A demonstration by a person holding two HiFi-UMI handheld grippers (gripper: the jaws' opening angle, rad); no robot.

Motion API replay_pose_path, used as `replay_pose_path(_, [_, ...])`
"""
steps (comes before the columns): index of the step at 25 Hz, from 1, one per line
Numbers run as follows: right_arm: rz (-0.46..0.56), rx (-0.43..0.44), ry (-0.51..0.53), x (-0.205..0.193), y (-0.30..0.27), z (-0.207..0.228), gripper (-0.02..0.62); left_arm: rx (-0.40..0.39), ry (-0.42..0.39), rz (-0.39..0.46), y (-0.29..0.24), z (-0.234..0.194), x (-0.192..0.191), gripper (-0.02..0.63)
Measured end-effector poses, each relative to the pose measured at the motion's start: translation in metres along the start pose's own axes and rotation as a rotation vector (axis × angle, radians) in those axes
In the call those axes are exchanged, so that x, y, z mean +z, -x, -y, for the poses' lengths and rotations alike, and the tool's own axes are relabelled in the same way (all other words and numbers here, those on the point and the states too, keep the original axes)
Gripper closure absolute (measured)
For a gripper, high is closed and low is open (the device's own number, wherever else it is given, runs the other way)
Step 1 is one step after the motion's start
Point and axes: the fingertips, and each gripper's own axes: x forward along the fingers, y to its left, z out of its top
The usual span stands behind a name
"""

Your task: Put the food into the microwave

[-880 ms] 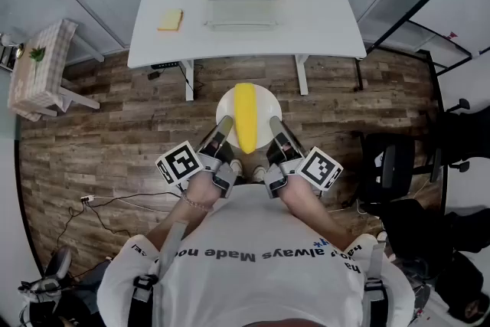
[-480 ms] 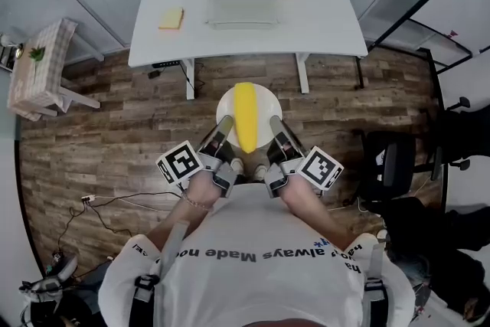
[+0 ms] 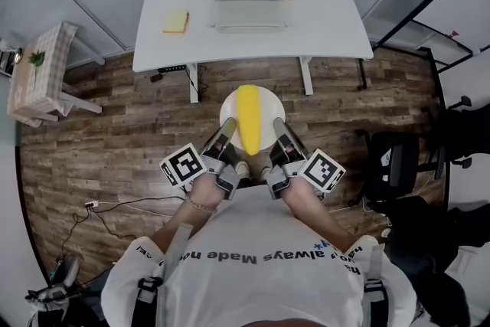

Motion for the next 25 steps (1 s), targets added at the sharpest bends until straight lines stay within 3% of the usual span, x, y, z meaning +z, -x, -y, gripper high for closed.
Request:
replay_pose_path(10, [0.017,-0.041,-0.012,-0.003,-0.029,0.006,0.572,-0.012,-0.003,-0.018,-0.011,-0.01,0.031,0.583])
replay_pose_path(19, [0.019,0.001,0.005,0.028,-0.066,0.011,0.572,-0.002,-0.004,-0.017,-0.051,-0.014,0.053,0.583])
replay_pose_path(25, [0.015,-0.036,-0.021,0.059,-0.09,0.031,0.572,0.007,-0.006,-0.015,-0.093,-0.014,0.068,0.583])
